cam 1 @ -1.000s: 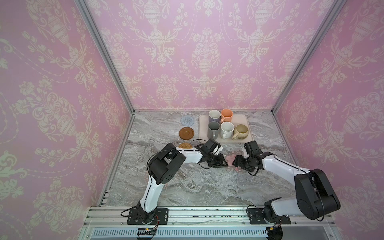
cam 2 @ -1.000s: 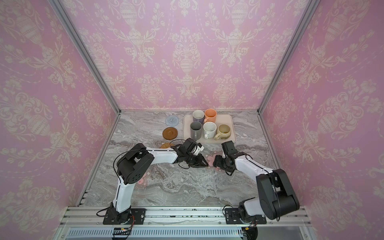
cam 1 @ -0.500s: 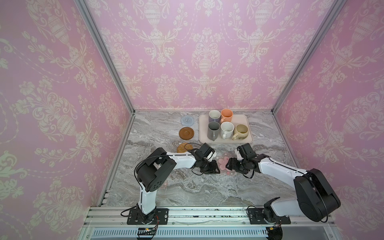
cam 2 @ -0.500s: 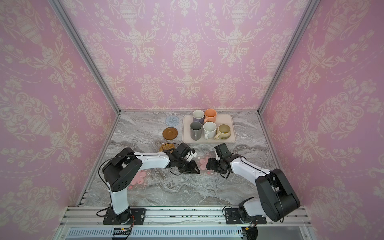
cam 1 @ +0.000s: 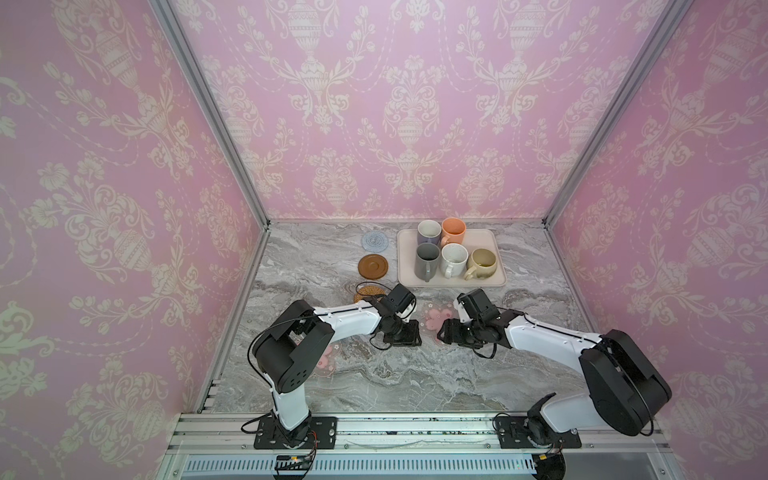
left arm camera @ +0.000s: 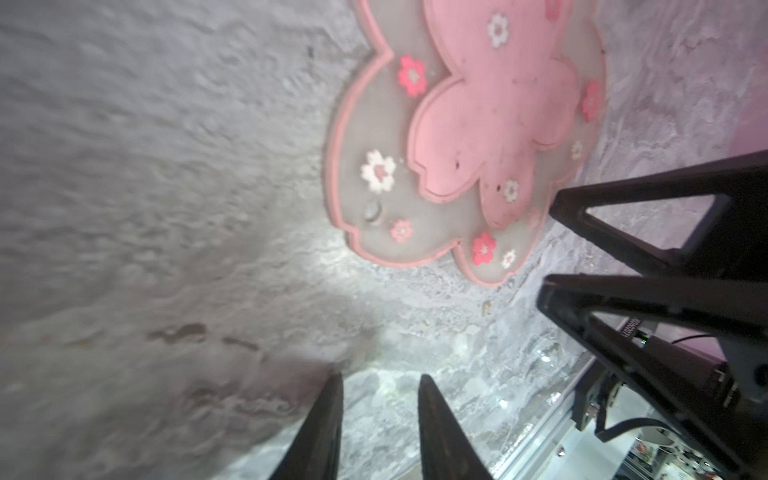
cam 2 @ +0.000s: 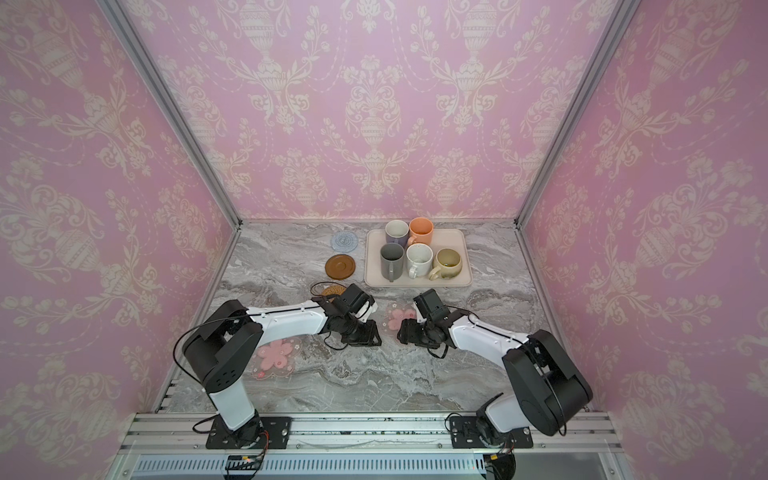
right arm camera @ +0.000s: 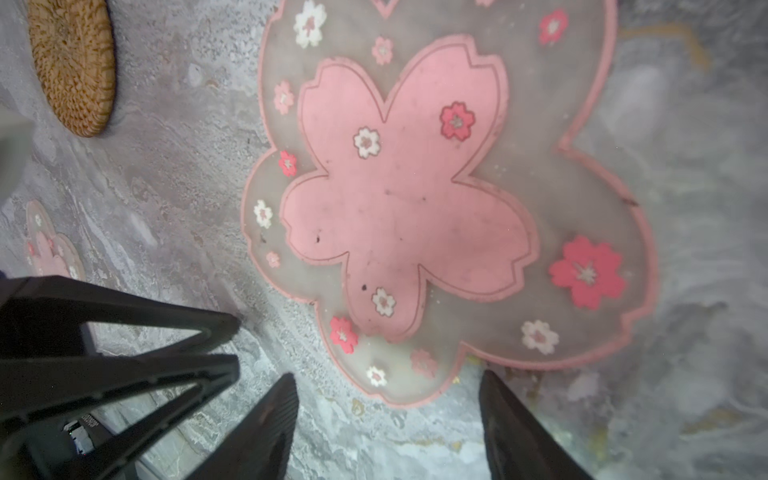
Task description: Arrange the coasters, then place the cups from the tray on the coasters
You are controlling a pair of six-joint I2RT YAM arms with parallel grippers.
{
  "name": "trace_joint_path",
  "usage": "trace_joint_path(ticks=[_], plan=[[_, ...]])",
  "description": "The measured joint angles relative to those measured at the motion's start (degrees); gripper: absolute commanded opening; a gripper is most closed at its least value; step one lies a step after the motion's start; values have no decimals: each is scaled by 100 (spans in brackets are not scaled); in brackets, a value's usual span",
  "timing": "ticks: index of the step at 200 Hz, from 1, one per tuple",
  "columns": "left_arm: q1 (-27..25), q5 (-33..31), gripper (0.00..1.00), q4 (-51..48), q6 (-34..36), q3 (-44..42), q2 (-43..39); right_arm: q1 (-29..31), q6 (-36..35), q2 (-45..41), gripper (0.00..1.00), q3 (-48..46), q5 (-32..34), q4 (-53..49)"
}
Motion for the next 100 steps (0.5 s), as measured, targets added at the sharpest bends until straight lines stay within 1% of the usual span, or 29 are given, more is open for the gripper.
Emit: trace_joint_path(ticks=[29,54,75,100], plan=[[313,-227,35,-424,483,632,2,-26,55,-31,72,-26,44,-13],[531,-269,36,-612,833,1209,164,-57,177,-48,71,-79,33,79],[566,-264,36,-632,1069,1576,522,-85,282,-70,71,-151,28,238],[560,-221,37,-627,1217,1681,944,-107,382,-68,72,-188,20,400]])
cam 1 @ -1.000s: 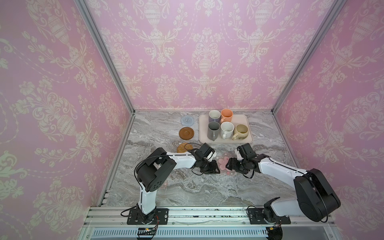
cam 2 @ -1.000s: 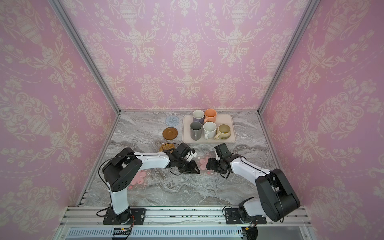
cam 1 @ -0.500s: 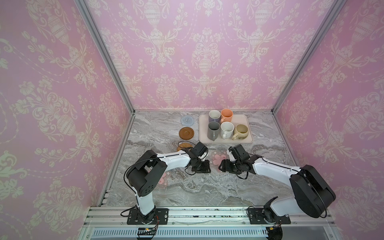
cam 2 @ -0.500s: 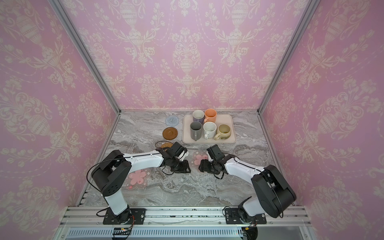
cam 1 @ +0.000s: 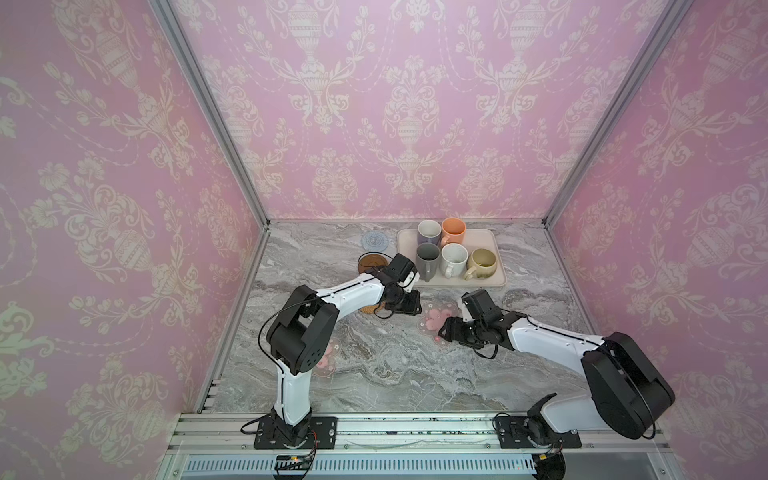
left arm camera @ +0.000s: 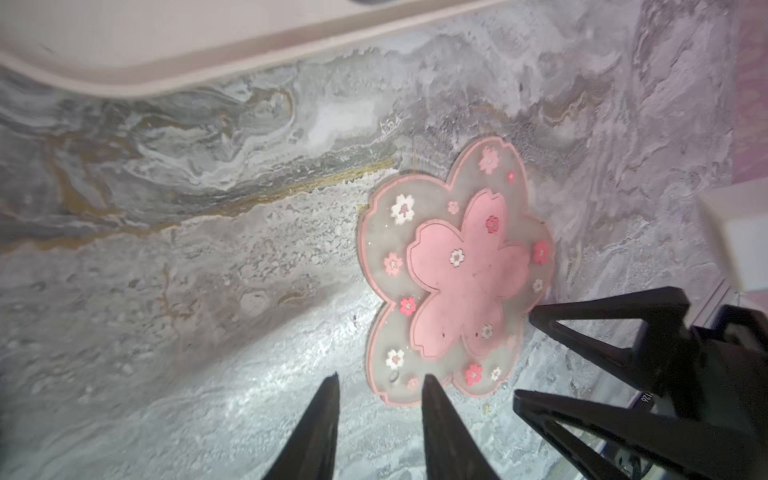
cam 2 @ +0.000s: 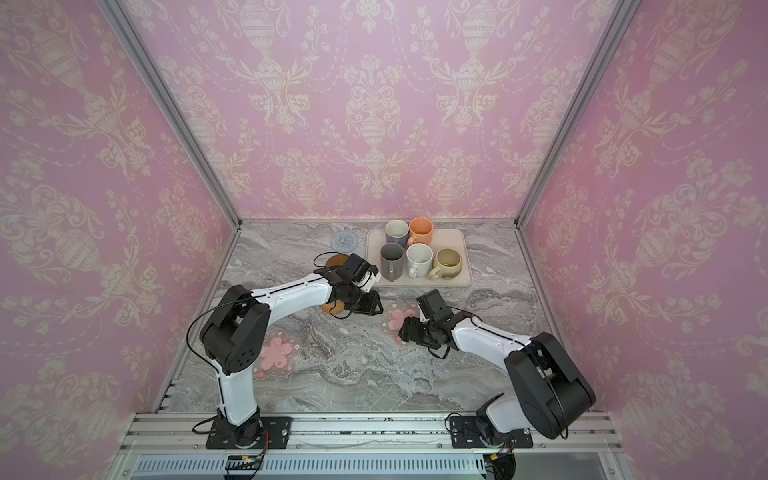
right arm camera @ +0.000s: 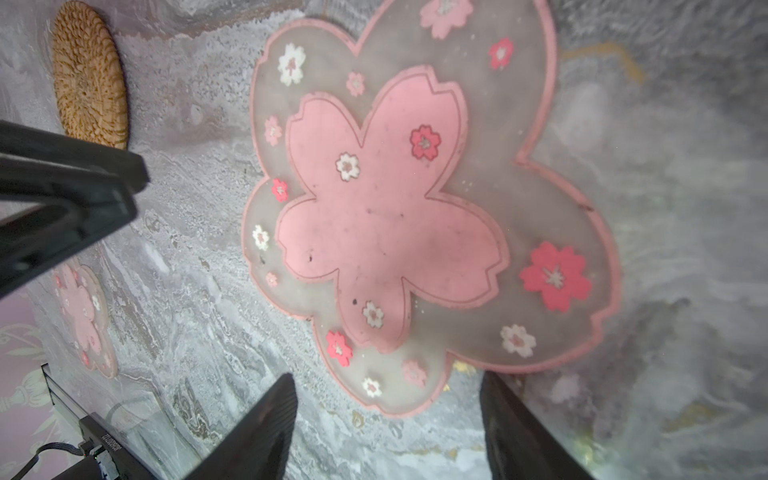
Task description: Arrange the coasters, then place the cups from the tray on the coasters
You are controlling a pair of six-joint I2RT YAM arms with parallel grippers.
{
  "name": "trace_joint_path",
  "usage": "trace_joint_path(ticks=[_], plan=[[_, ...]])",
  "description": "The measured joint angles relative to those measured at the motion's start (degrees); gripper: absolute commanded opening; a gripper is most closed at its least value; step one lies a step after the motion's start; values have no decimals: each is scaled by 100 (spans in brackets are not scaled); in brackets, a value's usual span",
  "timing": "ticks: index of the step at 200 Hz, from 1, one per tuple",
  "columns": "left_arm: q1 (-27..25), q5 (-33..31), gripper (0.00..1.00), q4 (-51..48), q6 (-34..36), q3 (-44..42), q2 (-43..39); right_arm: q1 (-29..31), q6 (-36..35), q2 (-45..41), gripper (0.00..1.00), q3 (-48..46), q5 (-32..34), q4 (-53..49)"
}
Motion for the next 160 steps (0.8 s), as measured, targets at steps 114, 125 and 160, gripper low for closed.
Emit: trace_joint_path(ticks=[114,125,160], plan=[[-131,439,38,457,17,-4,407,-70,199,20,72,-116,28,389],[-216,479,38,533,9,-35,407,-70,216,22,72,-133,39,444],[-295,564,38,1071,-140,-407,275,-101,245,20,72,-190,66,562]])
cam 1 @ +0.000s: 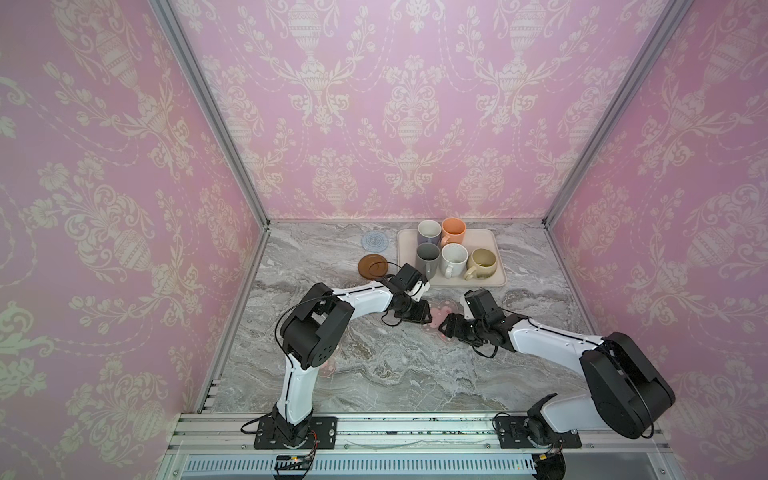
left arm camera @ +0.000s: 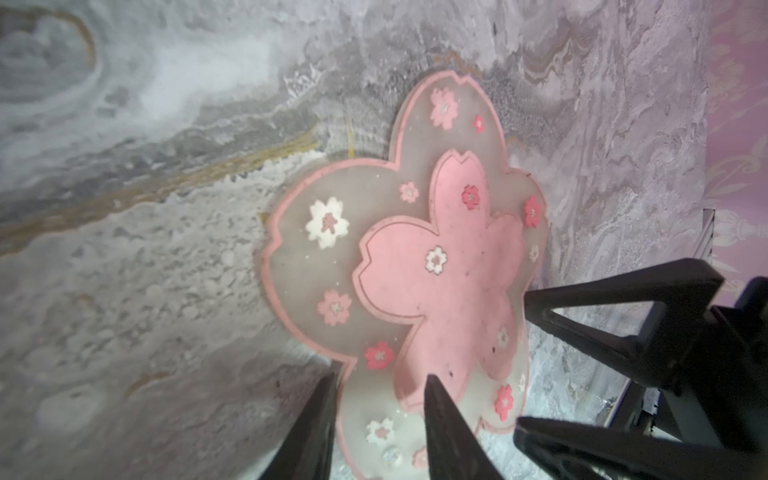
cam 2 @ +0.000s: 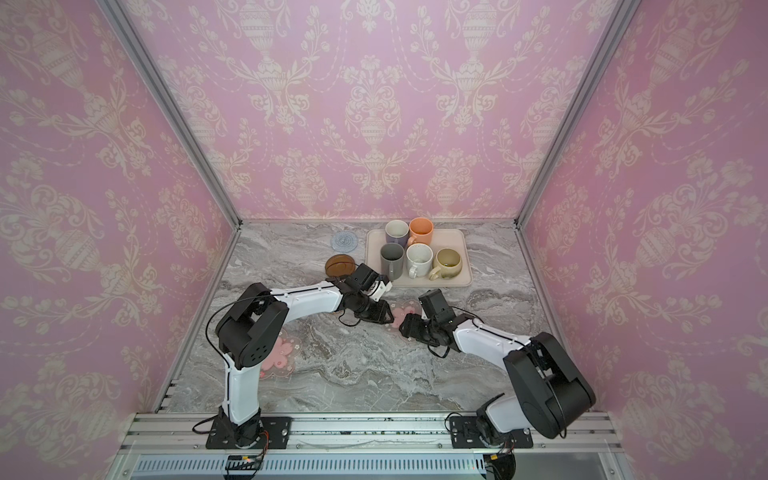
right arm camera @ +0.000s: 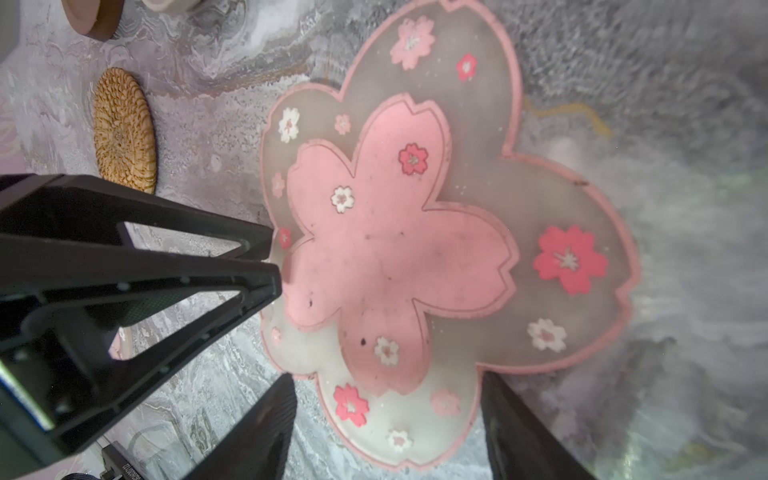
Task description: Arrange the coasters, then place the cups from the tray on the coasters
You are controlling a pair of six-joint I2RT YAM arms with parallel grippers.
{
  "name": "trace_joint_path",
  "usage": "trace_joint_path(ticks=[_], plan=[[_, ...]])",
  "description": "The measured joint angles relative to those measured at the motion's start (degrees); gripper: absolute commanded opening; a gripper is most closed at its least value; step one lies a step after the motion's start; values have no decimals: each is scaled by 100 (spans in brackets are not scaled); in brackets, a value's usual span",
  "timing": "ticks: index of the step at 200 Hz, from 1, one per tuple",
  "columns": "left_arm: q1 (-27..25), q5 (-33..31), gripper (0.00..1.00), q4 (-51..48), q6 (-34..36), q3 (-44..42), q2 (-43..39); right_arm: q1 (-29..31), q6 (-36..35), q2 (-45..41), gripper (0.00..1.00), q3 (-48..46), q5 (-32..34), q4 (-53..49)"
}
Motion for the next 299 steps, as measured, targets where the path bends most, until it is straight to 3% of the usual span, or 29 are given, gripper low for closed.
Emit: trace_joint_path(ticks=[97,159,214,299], plan=[[-118,46,38,715,-479,-1502,-968,15,-92,-81,71,-133,-98,208],[-122,-164,38,824,-772,-2256,-1617,619,-157,264,71,162,-133,243],[-153,-872,40,120,-688,-2218,-1978,815,-164,232,72,181,-85,131],[31,-1169,40,-262,-439,-1460,-1556,590,-348,219,72,334,-4,-332]])
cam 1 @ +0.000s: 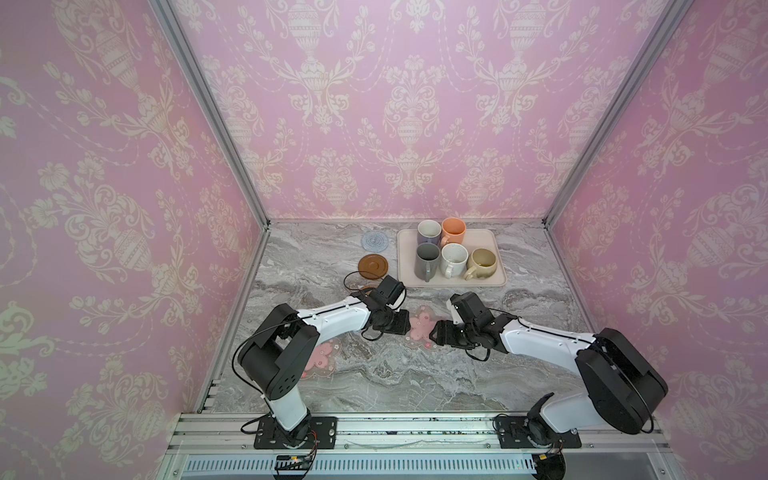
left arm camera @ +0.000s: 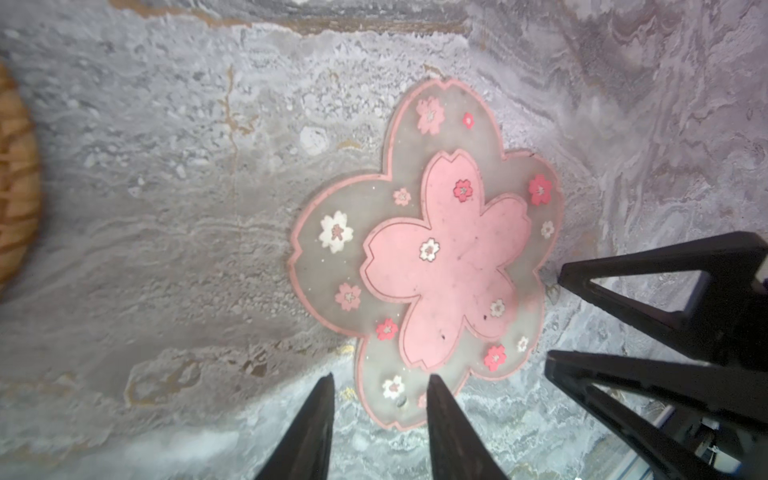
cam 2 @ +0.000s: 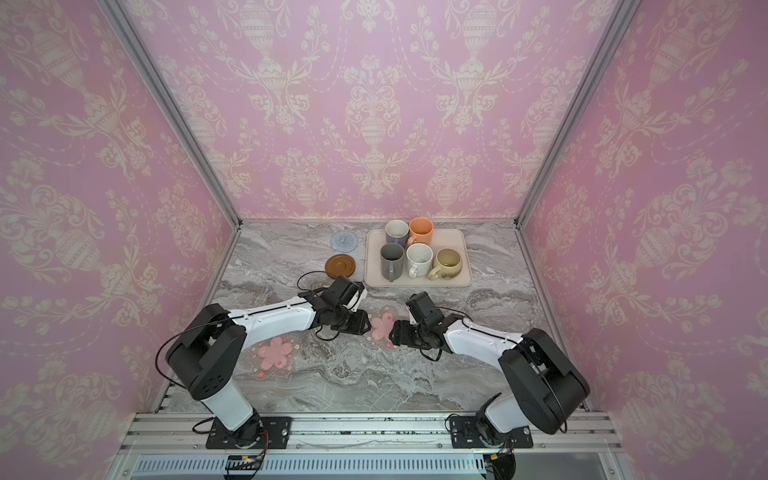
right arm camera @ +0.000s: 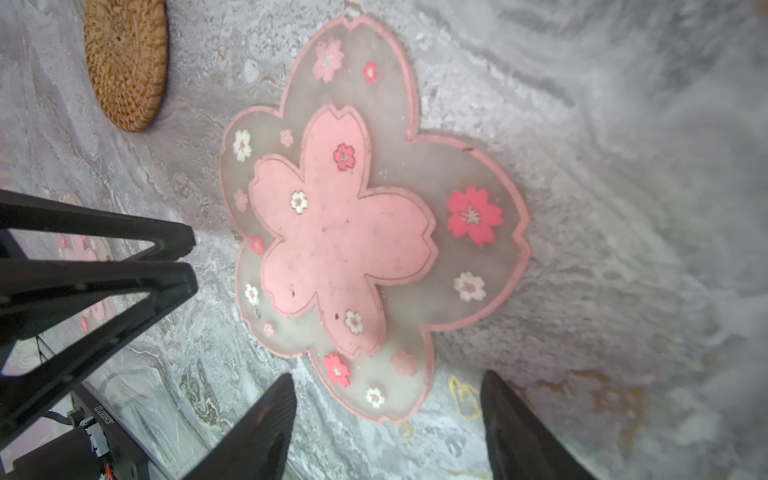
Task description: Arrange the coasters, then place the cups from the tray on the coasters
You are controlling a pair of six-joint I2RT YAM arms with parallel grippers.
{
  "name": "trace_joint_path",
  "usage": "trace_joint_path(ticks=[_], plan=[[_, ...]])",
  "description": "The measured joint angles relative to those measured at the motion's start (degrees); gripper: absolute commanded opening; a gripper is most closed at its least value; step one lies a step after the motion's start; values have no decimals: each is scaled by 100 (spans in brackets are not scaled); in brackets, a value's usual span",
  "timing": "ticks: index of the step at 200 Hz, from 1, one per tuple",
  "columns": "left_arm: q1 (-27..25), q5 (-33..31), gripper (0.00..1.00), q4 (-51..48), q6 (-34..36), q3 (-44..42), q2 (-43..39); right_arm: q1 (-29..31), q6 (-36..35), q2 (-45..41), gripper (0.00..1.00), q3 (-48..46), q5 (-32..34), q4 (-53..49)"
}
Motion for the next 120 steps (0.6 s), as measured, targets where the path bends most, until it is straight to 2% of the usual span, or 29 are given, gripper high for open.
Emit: trace_joint_path(ticks=[24,76,120], plan=[[0,22,40,35,-4,59,278,-31,-4,186,72,138,-7,57],[4,44,40,306,-103,42,326,0,15,455,71,319,-81,271],[-15,70,40,470,-249,-92,269,149,17,437,71,328,122,256]])
